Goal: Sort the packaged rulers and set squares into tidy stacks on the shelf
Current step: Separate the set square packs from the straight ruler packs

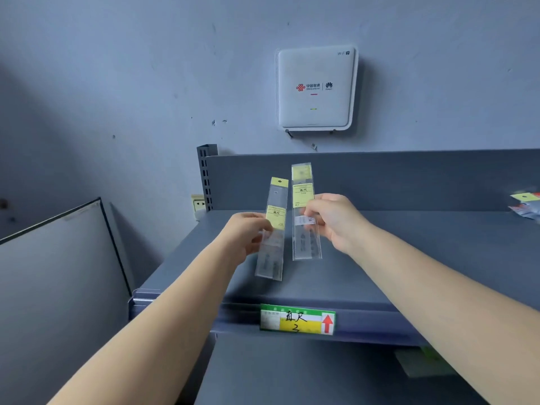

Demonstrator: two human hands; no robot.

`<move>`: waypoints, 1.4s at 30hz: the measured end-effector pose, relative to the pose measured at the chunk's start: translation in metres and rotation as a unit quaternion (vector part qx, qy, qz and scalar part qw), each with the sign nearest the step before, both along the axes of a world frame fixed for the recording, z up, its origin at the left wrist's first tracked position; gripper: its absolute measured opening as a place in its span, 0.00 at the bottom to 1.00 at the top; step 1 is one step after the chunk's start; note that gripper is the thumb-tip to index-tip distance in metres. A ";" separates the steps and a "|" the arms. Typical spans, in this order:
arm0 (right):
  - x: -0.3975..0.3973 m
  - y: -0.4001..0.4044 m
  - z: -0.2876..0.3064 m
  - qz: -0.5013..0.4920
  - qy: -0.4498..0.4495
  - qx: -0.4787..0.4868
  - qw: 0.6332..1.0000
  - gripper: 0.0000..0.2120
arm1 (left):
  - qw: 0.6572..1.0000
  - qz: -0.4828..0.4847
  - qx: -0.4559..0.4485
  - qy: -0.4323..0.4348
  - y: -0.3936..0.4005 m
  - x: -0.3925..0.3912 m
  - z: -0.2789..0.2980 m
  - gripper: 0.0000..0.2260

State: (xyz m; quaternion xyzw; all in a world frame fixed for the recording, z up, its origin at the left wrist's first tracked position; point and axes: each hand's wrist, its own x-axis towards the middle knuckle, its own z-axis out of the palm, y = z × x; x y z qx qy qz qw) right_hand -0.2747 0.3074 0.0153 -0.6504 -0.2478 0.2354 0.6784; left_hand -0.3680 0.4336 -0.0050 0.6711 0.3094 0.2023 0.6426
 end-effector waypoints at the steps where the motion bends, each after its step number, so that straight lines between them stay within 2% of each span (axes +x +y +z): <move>1: -0.002 0.004 0.000 -0.001 0.000 0.002 1.000 0.08 | 1.000 -0.009 0.013 0.012 0.003 0.000 -0.002 0.07; 5: -0.002 0.016 -0.002 0.032 -0.013 -0.015 0.999 0.07 | 0.986 0.011 0.152 0.068 0.020 -0.002 -0.010 0.14; 6: -0.002 0.018 -0.003 0.040 -0.028 -0.053 0.997 0.04 | 0.977 0.024 0.197 0.076 0.025 -0.003 -0.010 0.15; 7: -0.002 0.018 -0.004 0.036 -0.065 -0.118 0.990 0.05 | 0.969 0.033 0.232 0.079 0.029 -0.003 -0.011 0.16; 9: 0.007 0.016 -0.009 0.004 -0.201 -0.263 0.944 0.21 | 0.954 0.035 0.285 0.088 0.032 0.000 -0.009 0.16; 10: 0.012 0.013 -0.010 -0.016 -0.277 -0.296 0.914 0.23 | 0.945 0.029 0.311 0.099 0.030 0.003 -0.007 0.15; 12: 0.020 -0.001 -0.008 -0.047 -0.394 -0.315 0.862 0.19 | 0.924 0.012 0.363 0.120 0.022 0.012 -0.002 0.14; 14: 0.031 -0.021 -0.005 -0.065 -0.466 -0.360 0.806 0.14 | 0.899 -0.005 0.415 0.141 0.007 0.028 0.004 0.14; 17: 0.053 -0.058 -0.001 -0.097 -0.536 -0.423 0.724 0.12 | 0.844 -0.024 0.506 0.174 -0.025 0.058 0.010 0.15; 20: 0.080 -0.100 0.000 -0.127 -0.568 -0.442 0.683 0.12 | 0.780 -0.044 0.594 0.193 -0.069 0.091 0.016 0.15; 22: 0.099 -0.131 -0.001 -0.140 -0.579 -0.452 0.664 0.12 | 0.763 -0.061 0.616 0.187 -0.103 0.112 0.018 0.15; 24: 0.117 -0.163 -0.002 -0.149 -0.587 -0.461 0.648 0.12 | 0.761 -0.074 0.621 0.173 -0.139 0.135 0.019 0.16; 27: 0.143 -0.217 -0.003 -0.158 -0.582 -0.459 0.652 0.13 | 0.763 -0.085 0.621 0.158 -0.195 0.169 0.017 0.16; 30: 0.171 -0.276 -0.001 -0.165 -0.564 -0.451 0.672 0.14 | 0.788 -0.118 0.584 0.155 -0.251 0.202 0.015 0.16; 37: 0.239 -0.399 -0.001 -0.203 -0.499 -0.419 0.731 0.08 | 0.841 -0.172 0.489 0.153 -0.361 0.269 0.003 0.14; 42: 0.285 -0.444 -0.002 -0.199 -0.447 -0.402 0.774 0.11 | 0.864 -0.177 0.443 0.163 -0.400 0.307 -0.001 0.10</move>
